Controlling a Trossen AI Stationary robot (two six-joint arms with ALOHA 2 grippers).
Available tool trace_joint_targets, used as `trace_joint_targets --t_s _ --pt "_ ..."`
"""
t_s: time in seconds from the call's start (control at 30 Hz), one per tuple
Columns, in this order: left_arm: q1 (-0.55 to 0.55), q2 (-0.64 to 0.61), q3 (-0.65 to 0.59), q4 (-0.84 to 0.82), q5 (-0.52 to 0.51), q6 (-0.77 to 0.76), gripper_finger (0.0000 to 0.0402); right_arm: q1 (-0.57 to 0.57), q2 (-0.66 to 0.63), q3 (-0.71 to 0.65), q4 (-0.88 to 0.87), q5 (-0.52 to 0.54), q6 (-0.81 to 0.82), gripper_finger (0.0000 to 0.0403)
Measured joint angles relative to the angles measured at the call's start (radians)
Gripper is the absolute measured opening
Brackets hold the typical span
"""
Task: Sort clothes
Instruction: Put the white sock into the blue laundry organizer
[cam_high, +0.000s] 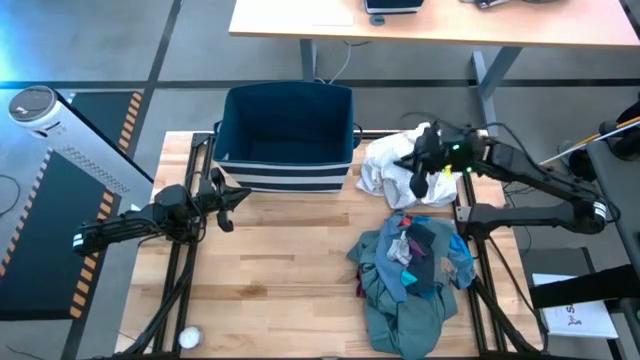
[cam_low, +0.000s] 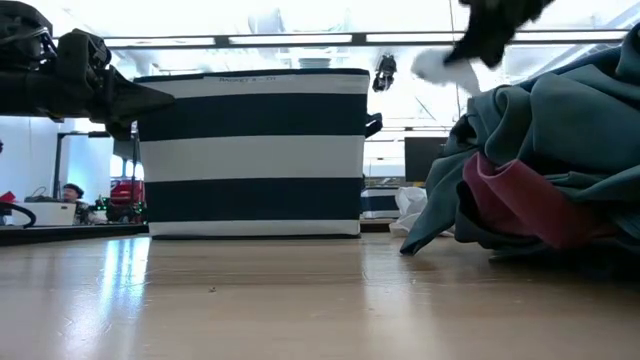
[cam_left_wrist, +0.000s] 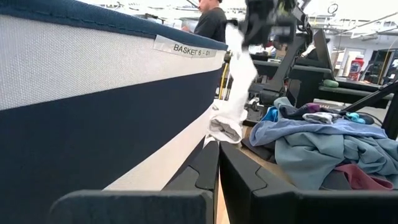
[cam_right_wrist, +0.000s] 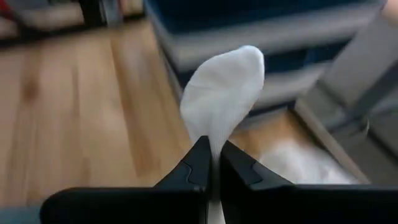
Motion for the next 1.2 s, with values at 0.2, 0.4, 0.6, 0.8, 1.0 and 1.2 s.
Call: trace_joint_targets --t_s 0.2,0.4,0.6,0.8,1.0,1.2 --pt "0.000 0.000 0.000 0.000 0.000 0.000 0.0000 0.002 0.033 0.128 0.224 -0.030 0.023 0.0001" --pt "0.000 0.000 0.000 0.000 0.000 0.000 0.0000 0.002 0.177 0.281 0.406 -0.033 0.027 0.0000" --pt "0.000 0.000 0.000 0.000 0.000 0.000 0.0000 0.002 0.400 0.508 0.466 -0.030 -0.004 0.0000" --pt "0.000 0.000 0.000 0.000 0.000 0.000 0.0000 0.002 0.625 0.761 0.422 -0.037 -0.049 0.0000" --pt "0.000 0.000 0.000 0.000 0.000 0.000 0.0000 0.002 0.831 1.041 0.266 -0.037 -0.089 0.0000" --pt "0.000 0.000 0.000 0.000 0.000 0.000 0.0000 -0.002 0.996 1.268 0.080 -0.029 -0.140 0.0000"
